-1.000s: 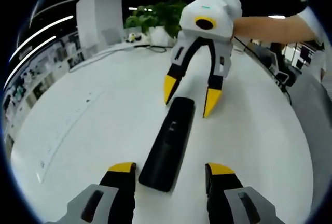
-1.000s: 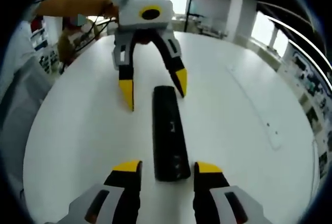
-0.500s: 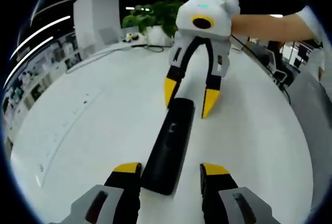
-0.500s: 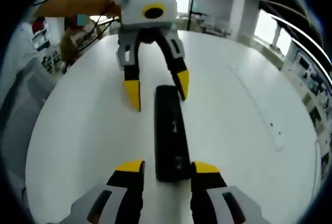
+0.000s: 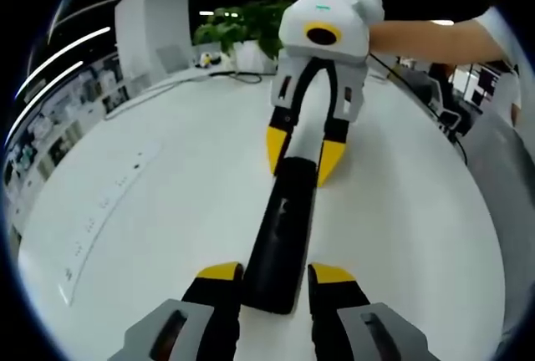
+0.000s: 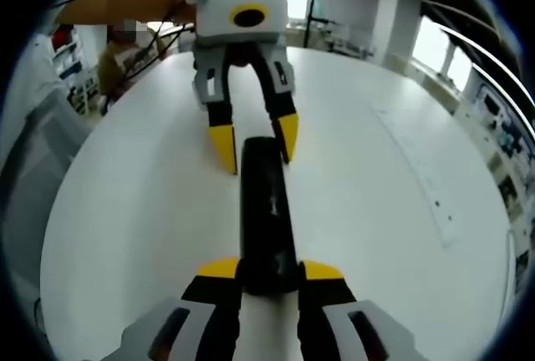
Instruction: Press the specified remote control buttons in sequence, fully releasing each button before pressing the next.
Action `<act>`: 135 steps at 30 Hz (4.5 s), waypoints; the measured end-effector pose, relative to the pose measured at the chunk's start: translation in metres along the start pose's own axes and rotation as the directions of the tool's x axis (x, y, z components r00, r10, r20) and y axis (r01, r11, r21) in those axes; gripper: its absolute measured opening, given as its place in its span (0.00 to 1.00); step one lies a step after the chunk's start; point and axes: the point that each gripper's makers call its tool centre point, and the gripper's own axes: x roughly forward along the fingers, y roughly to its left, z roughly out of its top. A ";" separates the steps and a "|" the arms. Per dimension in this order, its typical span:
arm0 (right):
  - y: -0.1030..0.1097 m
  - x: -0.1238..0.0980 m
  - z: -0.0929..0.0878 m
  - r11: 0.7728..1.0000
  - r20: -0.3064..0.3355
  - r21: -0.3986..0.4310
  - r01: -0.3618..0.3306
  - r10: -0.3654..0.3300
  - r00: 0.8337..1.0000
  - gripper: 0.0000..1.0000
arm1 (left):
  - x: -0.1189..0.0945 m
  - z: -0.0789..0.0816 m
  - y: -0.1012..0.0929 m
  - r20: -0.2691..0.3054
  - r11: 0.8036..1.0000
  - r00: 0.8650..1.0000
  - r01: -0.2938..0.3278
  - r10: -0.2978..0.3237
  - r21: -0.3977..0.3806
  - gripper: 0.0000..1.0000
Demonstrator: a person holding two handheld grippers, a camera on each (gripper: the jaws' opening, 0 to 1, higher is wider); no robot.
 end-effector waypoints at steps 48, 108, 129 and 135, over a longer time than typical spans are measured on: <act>0.048 -0.022 0.005 0.999 -0.013 -0.047 0.018 -0.019 1.000 0.19 | -0.021 0.011 -0.052 -0.001 0.997 1.000 0.003 -0.003 0.074 0.25; 0.172 -0.020 -0.012 0.999 -0.026 -0.017 -0.046 0.046 0.999 0.19 | -0.024 -0.018 -0.174 -0.058 0.995 0.995 0.081 -0.078 0.060 0.24; 0.172 -0.018 -0.014 0.999 -0.022 -0.016 -0.050 0.049 0.999 0.19 | -0.021 -0.022 -0.174 -0.074 0.992 0.993 0.094 -0.088 0.080 0.24; 0.172 -0.017 -0.015 0.999 -0.026 -0.015 -0.050 0.050 0.998 0.19 | -0.020 -0.021 -0.174 -0.075 0.992 0.993 0.095 -0.089 0.085 0.24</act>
